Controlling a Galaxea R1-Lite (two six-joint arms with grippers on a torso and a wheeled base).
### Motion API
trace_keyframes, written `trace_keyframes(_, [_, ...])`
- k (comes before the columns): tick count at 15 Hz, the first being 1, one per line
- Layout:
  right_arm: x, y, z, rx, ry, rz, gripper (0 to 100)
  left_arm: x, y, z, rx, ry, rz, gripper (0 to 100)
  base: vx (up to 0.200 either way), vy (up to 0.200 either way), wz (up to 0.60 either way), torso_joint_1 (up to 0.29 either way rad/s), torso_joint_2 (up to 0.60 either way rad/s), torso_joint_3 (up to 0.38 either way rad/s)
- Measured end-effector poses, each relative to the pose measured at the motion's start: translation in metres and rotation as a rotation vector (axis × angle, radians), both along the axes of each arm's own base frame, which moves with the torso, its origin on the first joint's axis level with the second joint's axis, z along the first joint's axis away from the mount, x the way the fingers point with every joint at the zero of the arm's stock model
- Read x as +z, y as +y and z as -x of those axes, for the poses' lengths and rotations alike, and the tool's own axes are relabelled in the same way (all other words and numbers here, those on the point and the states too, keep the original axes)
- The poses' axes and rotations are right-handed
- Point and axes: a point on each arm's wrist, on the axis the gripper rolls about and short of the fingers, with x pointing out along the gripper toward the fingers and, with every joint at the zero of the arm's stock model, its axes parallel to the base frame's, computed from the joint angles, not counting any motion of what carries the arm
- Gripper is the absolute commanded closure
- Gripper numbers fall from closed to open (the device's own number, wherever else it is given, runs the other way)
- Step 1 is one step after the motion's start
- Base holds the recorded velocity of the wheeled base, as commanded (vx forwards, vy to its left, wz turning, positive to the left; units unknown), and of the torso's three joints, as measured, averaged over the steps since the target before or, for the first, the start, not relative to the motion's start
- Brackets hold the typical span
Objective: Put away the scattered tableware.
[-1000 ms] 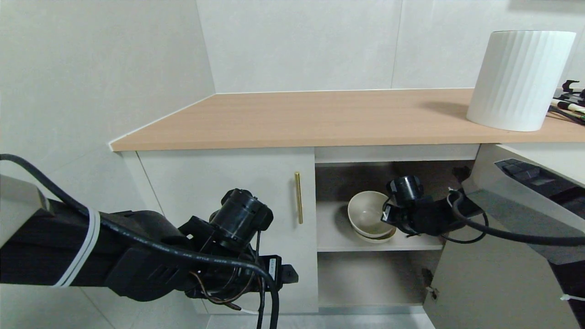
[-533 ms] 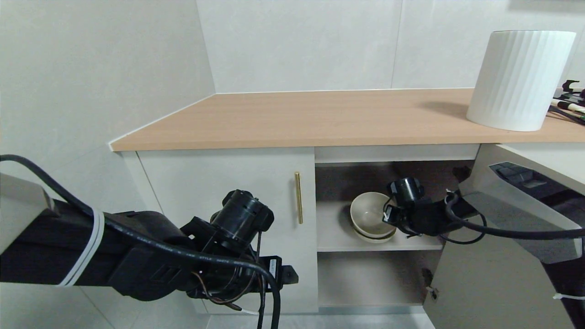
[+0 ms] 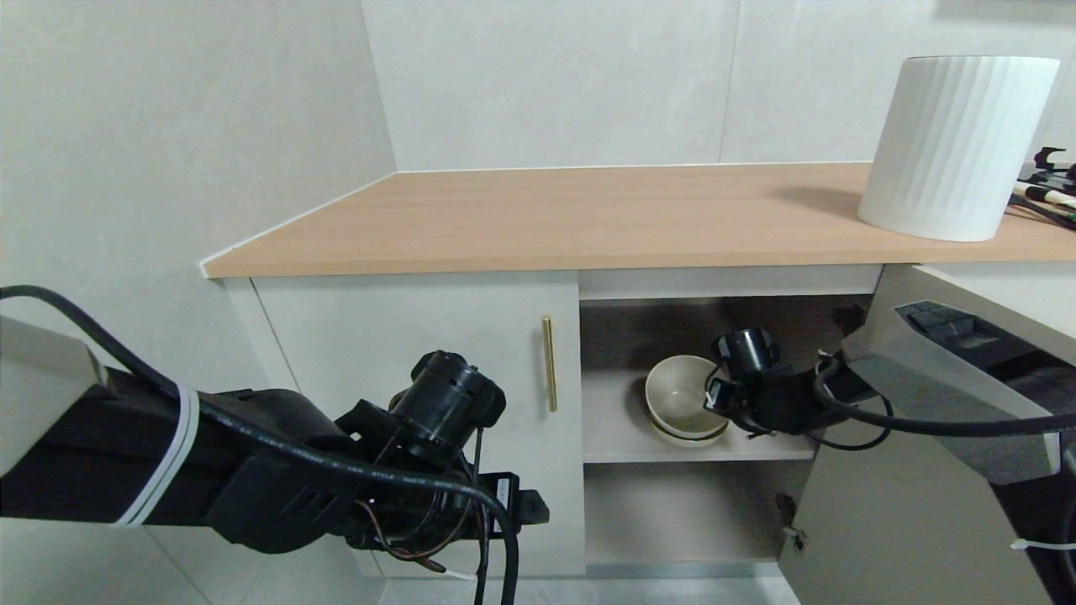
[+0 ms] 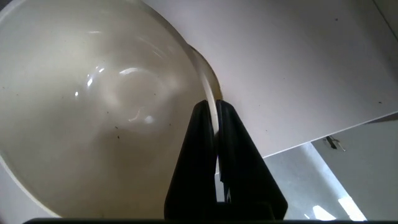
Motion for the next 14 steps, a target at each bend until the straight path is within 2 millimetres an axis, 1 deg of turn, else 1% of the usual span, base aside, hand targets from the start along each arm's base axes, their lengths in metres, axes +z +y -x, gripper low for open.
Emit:
trace_keyframes(2, [0.000, 0.000, 0.000, 0.003, 0.000, 0.002, 100, 0.000, 0.000, 0.000, 0.000, 0.000, 0.000, 0, 0.000, 0.000, 0.00, 0.000, 0.00, 0.000])
trace_keyframes(3, [0.000, 0.000, 0.000, 0.003, 0.000, 0.002, 0, 0.000, 0.000, 0.000, 0.000, 0.000, 0.000, 0, 0.000, 0.000, 0.00, 0.000, 0.00, 0.000])
trace_keyframes(11, [0.000, 0.000, 0.001, 0.003, 0.004, 0.003, 0, 0.000, 0.000, 0.000, 0.000, -0.001, -0.001, 0, 0.000, 0.000, 0.00, 0.000, 0.00, 0.000])
trace_keyframes(14, [0.009, 0.001, 0.010, 0.014, 0.027, 0.004, 0, 0.000, 0.000, 0.000, 0.002, -0.004, -0.003, 0, 0.000, 0.000, 0.00, 0.000, 0.00, 0.000])
